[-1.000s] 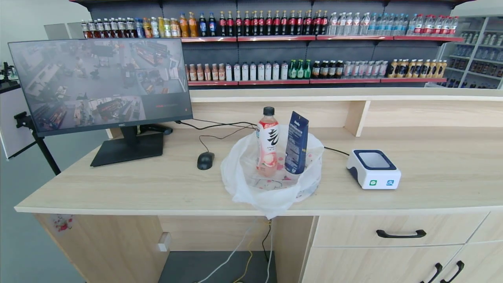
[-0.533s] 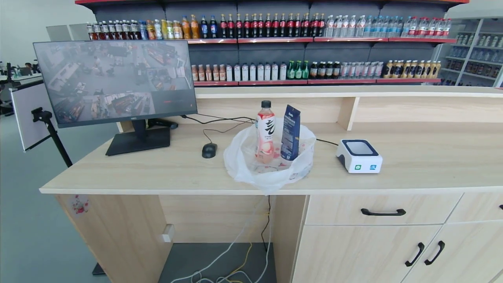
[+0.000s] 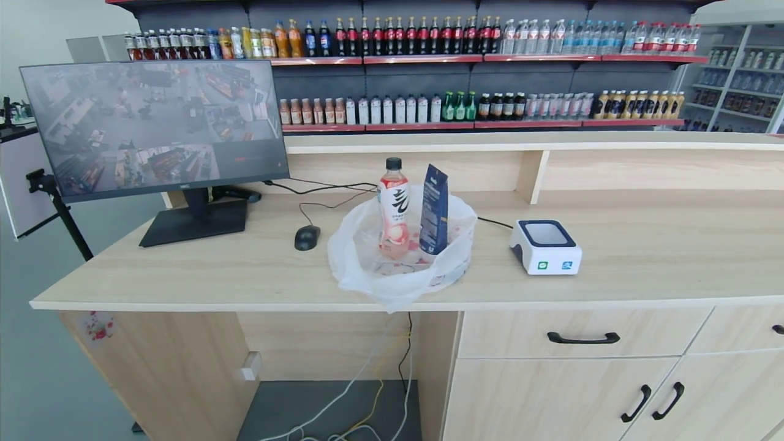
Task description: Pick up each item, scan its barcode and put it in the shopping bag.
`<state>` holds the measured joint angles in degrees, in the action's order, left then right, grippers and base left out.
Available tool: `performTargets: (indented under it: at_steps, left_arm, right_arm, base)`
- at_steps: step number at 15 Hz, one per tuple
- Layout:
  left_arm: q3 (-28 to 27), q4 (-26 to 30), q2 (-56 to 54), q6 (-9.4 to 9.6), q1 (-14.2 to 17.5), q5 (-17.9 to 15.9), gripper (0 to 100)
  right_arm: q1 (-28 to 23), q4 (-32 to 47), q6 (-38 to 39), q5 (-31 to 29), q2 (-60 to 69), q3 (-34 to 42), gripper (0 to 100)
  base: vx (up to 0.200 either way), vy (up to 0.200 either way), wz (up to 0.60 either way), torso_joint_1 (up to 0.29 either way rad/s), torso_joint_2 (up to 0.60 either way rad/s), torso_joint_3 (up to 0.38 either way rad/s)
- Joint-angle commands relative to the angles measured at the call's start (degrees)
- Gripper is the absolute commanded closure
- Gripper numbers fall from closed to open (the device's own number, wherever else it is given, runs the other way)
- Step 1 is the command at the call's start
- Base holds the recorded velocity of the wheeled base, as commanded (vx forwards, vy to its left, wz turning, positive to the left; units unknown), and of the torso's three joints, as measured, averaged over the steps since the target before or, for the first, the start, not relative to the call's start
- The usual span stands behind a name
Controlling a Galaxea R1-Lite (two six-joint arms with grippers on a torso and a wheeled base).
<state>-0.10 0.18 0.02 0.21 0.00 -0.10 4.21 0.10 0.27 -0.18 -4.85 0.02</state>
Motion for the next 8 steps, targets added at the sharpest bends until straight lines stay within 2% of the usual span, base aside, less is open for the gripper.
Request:
performTargets:
  at_steps: [1,8]
  left_arm:
    - [0.0,0.0,0.0,-0.03,0.0,0.0,0]
    - [0.0,0.0,0.0,-0.12,0.0,0.0,0]
  right_arm:
    - [0.0,0.0,0.0,0.0,-0.3,0.0,0]
    - [0.0,0.0,-0.2,0.0,-0.3,0.0,0]
  base:
    - [0.0,-0.2,0.0,-0.017,0.0,0.007]
    - [0.0,-0.2,0.0,0.004,0.0,0.0]
